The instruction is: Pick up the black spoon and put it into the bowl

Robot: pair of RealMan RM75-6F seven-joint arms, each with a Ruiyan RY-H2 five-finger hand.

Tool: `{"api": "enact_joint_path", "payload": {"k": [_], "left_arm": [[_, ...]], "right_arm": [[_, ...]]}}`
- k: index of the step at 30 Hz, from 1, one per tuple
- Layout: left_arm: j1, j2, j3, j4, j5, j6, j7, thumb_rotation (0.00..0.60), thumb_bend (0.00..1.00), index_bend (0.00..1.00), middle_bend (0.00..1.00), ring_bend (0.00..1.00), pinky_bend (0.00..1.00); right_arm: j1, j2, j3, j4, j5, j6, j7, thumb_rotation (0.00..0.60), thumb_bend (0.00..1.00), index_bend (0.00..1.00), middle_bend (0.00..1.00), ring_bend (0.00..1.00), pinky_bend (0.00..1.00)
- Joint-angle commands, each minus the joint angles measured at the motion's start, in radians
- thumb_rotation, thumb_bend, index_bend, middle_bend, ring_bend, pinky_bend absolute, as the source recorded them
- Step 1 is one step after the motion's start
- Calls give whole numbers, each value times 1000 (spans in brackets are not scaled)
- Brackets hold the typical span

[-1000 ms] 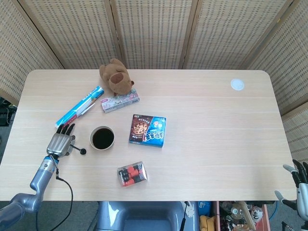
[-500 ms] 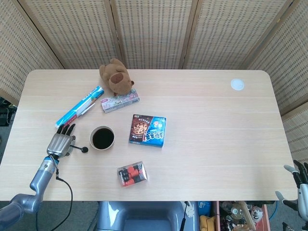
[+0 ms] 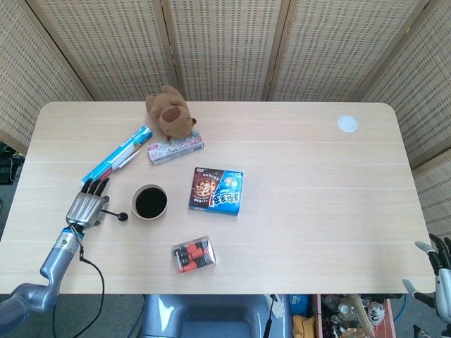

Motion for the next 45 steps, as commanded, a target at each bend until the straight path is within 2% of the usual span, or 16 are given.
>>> {"api": "enact_joint_path", "payload": {"k": [1,13,20,30,45], "left_arm": [[-2,23,-2,-25,4,12,17,600,454,588,0,0,0],[-44,166,-9,-172,68,86,165,600,455,598,0,0,0],[-115,232,-1,-266,151,98,365,600,455,599,0,0,0],[-175,202,9,-241,188,68,534,600,455,598,0,0,0],[-237,114,33,-176,233,25,678,600,455,599,0,0,0]], "right_arm": [[-1,0,0,1,-1,1,1,600,261,275,194,49,196],[-1,-3,-2,5,-16,11,14,600,261,274,194,50,196],[0,-11,-4,14,-32,20,31,600,262,274,194,49,196],[-5,-15,-3,27,-37,35,50,600,261,274,194,49,196],[-14,-20,1,48,-28,46,79,600,261,275,194,49,196]]}}
